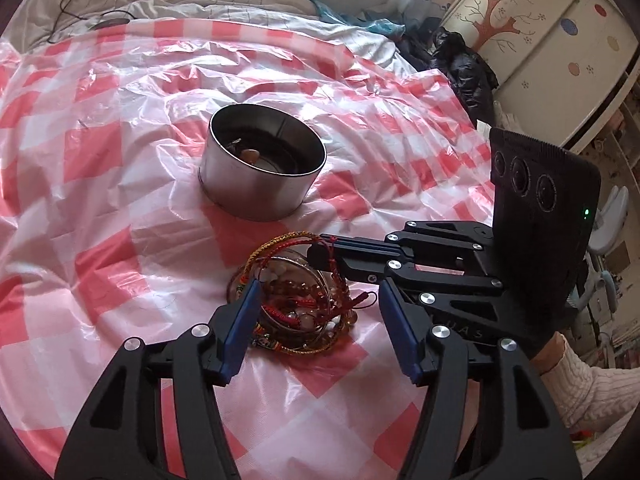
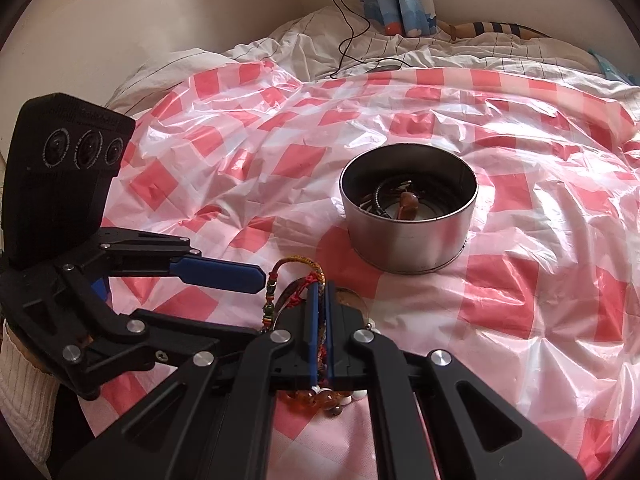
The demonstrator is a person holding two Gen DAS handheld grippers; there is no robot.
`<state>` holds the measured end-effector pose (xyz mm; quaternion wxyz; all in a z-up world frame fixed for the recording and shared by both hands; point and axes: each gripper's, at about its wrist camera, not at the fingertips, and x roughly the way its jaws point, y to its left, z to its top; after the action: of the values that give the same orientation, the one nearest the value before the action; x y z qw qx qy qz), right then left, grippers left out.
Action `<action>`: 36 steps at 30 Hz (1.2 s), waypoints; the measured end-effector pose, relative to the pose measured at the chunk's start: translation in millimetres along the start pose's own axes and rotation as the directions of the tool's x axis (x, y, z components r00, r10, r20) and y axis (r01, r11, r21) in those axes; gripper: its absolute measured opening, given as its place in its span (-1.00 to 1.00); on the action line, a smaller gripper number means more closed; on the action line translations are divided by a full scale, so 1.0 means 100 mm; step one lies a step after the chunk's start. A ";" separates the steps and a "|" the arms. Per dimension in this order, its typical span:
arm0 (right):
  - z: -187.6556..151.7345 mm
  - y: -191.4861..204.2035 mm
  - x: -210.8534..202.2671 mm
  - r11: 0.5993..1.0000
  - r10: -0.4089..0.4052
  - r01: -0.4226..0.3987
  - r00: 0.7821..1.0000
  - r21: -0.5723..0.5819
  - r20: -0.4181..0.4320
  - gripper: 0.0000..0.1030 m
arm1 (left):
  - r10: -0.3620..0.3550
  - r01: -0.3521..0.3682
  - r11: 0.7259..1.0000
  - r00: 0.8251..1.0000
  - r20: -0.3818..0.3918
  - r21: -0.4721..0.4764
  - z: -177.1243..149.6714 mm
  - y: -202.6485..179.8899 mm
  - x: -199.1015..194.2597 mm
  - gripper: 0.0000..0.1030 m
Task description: Organize jewelry
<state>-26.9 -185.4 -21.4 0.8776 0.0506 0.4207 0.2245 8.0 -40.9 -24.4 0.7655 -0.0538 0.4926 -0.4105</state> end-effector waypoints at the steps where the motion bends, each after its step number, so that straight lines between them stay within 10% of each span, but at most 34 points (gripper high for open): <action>1: 0.00 -0.01 0.00 1.000 0.005 -0.005 1.000 0.006 0.001 -0.92 | -0.005 0.005 1.000 1.000 -0.004 -0.024 0.00 0.03 0.01 0.23; 8: 0.02 -0.11 -0.03 0.996 0.059 -0.059 0.998 0.070 0.007 -0.92 | -0.122 0.120 0.983 0.993 -0.005 -0.141 0.00 0.18 0.10 0.29; 27: 0.01 -0.15 -0.03 0.988 0.120 -0.119 0.993 0.101 -0.009 -0.93 | -0.008 0.002 0.982 0.999 0.033 0.188 -0.06 -0.30 0.21 0.28; 32: 0.01 -0.20 -0.02 0.988 0.104 -0.102 0.995 0.117 -0.011 -0.92 | 0.012 -0.011 0.986 1.000 -0.006 0.166 -0.06 -0.23 0.27 -0.86; 36: 0.01 -0.22 -0.02 0.988 0.103 -0.101 0.995 0.120 -0.010 -0.92 | 0.014 -0.013 0.986 1.000 -0.001 0.164 -0.08 -0.22 0.25 -0.90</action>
<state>-19.4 -205.9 -25.0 0.8569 0.1226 0.4373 0.2441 -6.5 -70.2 -35.0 0.7695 0.0133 0.4584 -0.4444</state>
